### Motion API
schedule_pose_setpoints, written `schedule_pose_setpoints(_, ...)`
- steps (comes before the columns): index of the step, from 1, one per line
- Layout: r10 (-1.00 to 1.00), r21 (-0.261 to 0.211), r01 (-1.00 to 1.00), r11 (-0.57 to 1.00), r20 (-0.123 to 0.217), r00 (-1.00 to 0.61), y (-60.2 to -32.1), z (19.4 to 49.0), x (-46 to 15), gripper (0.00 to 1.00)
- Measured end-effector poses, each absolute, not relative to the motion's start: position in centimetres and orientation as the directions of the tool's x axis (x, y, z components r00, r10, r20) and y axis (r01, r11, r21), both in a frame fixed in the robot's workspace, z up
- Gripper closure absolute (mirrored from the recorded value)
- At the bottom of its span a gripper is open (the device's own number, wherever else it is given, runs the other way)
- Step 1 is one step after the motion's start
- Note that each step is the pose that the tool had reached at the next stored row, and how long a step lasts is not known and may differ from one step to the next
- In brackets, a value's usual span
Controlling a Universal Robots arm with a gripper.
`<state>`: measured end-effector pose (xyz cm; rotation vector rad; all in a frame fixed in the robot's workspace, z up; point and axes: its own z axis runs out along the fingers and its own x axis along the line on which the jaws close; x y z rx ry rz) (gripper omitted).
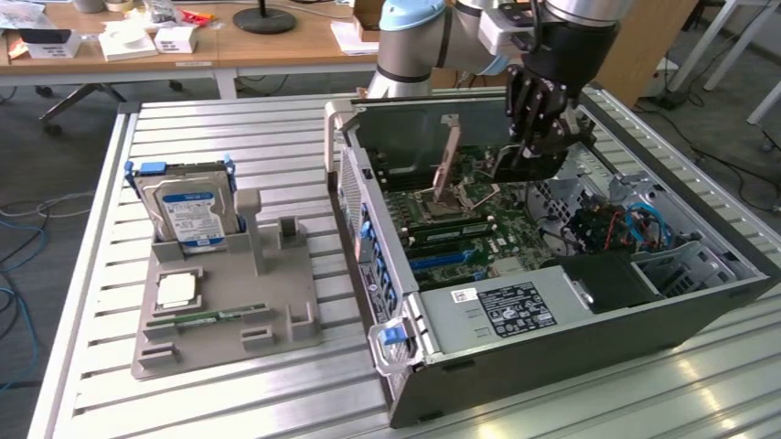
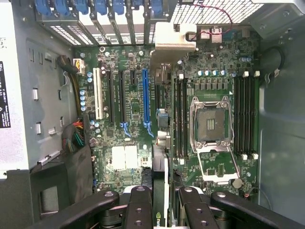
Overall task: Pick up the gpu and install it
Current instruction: 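Insert the gpu into the slot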
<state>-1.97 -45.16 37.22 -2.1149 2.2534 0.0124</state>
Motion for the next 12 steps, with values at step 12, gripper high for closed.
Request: schedule_pose_setpoints(12, -0.997, -0.032, -0.997, 0.064, -0.043, -0.062, -45.17, 37.22, -2.69, 0.74)
